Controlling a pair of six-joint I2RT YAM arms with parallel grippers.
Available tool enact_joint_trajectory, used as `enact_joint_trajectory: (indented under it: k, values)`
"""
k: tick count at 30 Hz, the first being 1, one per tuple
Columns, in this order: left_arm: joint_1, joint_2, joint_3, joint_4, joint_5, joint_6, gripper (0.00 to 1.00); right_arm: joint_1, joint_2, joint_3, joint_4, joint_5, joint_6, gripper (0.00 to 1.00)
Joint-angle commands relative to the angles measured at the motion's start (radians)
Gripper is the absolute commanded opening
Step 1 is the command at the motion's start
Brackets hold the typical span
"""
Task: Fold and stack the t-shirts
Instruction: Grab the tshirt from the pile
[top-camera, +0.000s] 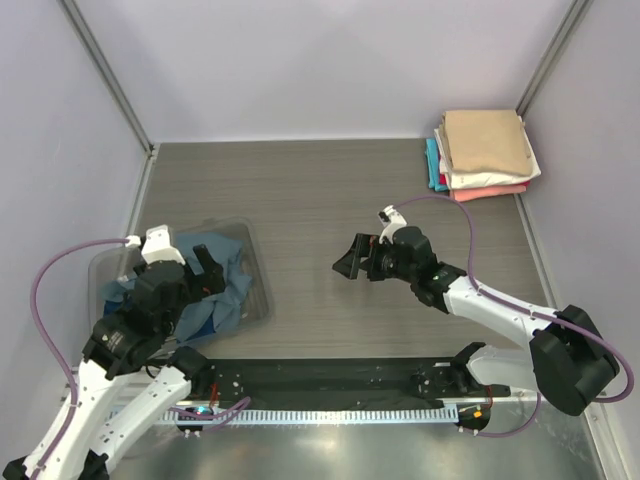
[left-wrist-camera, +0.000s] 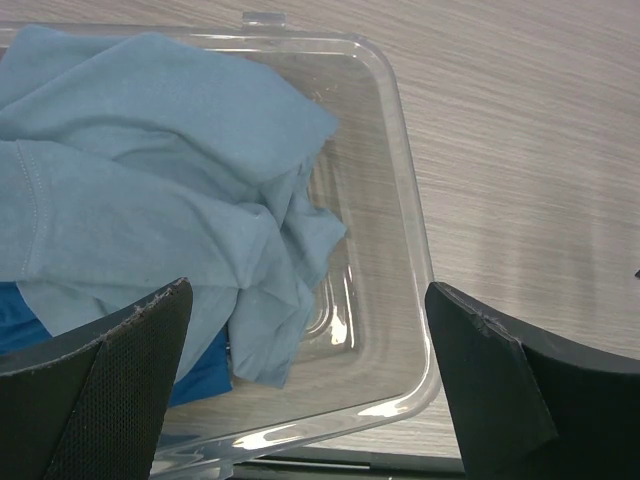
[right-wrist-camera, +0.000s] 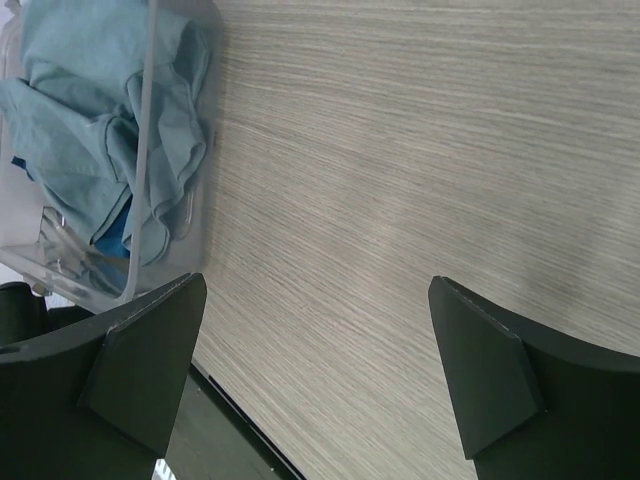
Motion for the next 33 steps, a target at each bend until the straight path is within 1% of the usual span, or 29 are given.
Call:
enact_joint_trajectory:
  k: [1,5,7,8,9,10,13,14,15,18,19,21,22,24,25,28,33]
  values:
    - [0.004,0.024,0.047,0.004,-0.020,0.005,1.00,0.006,-0.007,-0.009,0.080,0.015,-0.024,1.00]
    - [0.004,0.019,0.049,0.004,-0.029,-0.001,1.00,0.006,-0.022,-0.032,0.077,0.017,-0.041,1.00]
    - [0.004,0.020,0.049,0.018,0.014,0.031,1.00,0.006,-0.039,-0.055,0.080,0.018,-0.050,1.00]
    - [0.006,0.023,0.046,0.024,-0.001,0.025,1.00,0.006,-0.043,-0.064,0.082,0.021,-0.054,0.99]
    - [0.004,0.051,0.053,0.010,-0.032,0.004,1.00,0.006,-0.048,-0.073,0.082,0.027,-0.060,1.00]
    - [0.006,0.075,0.064,-0.008,-0.100,-0.020,1.00,0.006,-0.056,-0.094,0.086,0.031,-0.065,1.00]
    - [0.006,0.207,0.133,-0.069,-0.190,-0.048,1.00,0.006,-0.066,-0.139,0.105,0.041,-0.086,1.00]
    - [0.004,0.239,0.150,-0.089,-0.205,-0.062,1.00,0.006,-0.068,-0.151,0.123,0.044,-0.088,1.00]
    - [0.004,0.305,0.162,-0.091,-0.213,-0.064,1.00,0.006,-0.069,-0.162,0.134,0.046,-0.087,1.00]
    - [0.016,0.399,0.199,-0.079,-0.227,-0.067,1.00,0.006,-0.072,-0.182,0.159,0.040,-0.087,1.00]
    - [0.041,0.454,0.210,-0.074,-0.219,-0.065,1.00,0.006,-0.071,-0.180,0.159,0.038,-0.087,1.00]
    - [0.082,0.505,0.213,-0.054,-0.169,-0.064,1.00,0.006,-0.057,-0.180,0.166,0.037,-0.085,1.00]
    - [0.133,0.543,0.207,-0.033,-0.146,-0.065,1.00,0.006,-0.048,-0.179,0.168,0.032,-0.085,1.00]
    - [0.179,0.568,0.190,-0.002,-0.095,-0.056,1.00,0.006,-0.028,-0.176,0.174,0.026,-0.088,1.00]
    - [0.220,0.586,0.176,0.037,-0.078,-0.050,1.00,0.006,-0.022,-0.171,0.175,0.020,-0.088,1.00]
    - [0.291,0.623,0.145,0.116,-0.006,-0.027,1.00,0.005,0.007,-0.165,0.182,0.011,-0.091,1.00]
    - [0.322,0.734,0.124,0.200,0.040,-0.036,0.98,0.005,0.062,-0.145,0.183,-0.015,-0.096,1.00]
